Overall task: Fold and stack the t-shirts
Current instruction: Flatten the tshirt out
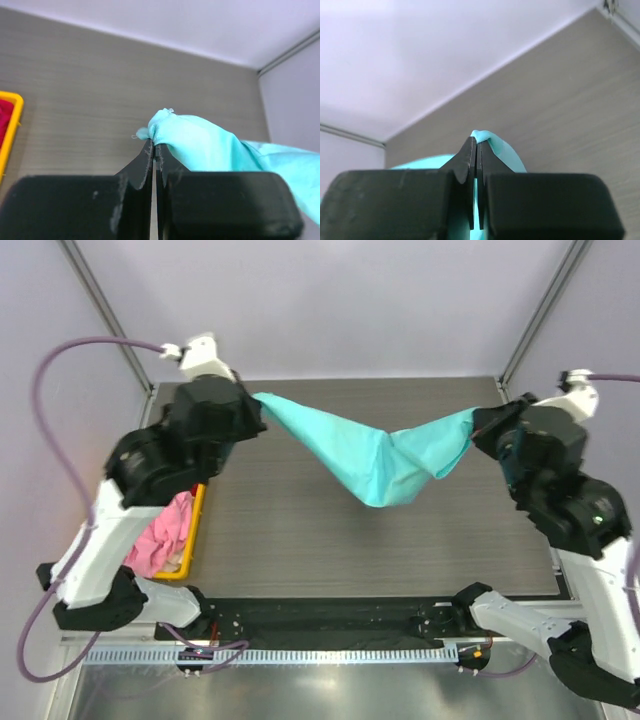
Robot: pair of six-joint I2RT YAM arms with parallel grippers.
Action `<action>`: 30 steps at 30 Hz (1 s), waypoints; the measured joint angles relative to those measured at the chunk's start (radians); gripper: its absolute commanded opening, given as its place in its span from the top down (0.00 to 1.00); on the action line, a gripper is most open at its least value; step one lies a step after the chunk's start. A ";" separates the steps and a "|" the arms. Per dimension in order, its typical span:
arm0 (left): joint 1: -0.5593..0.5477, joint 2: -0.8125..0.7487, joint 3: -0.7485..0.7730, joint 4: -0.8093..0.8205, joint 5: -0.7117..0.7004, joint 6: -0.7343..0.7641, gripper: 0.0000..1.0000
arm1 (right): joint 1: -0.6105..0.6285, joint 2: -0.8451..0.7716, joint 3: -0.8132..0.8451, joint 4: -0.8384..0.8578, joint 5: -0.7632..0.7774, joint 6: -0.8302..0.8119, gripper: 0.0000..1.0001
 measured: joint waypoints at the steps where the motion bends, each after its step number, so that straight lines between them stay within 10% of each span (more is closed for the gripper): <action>1: 0.000 -0.028 0.032 -0.012 -0.014 0.015 0.99 | 0.000 -0.003 0.061 -0.016 0.017 -0.008 0.99; 11: 0.002 -0.259 -0.124 -0.045 -0.062 0.050 1.00 | 0.000 -0.061 0.137 -0.087 0.121 -0.023 0.99; 21: 0.195 -0.112 -0.328 0.003 0.039 0.069 1.00 | -0.024 0.166 0.002 -0.050 0.161 -0.071 0.99; 30: 0.245 -0.100 -0.515 0.090 0.155 0.069 1.00 | -0.344 0.414 -0.064 0.084 -0.108 -0.087 0.99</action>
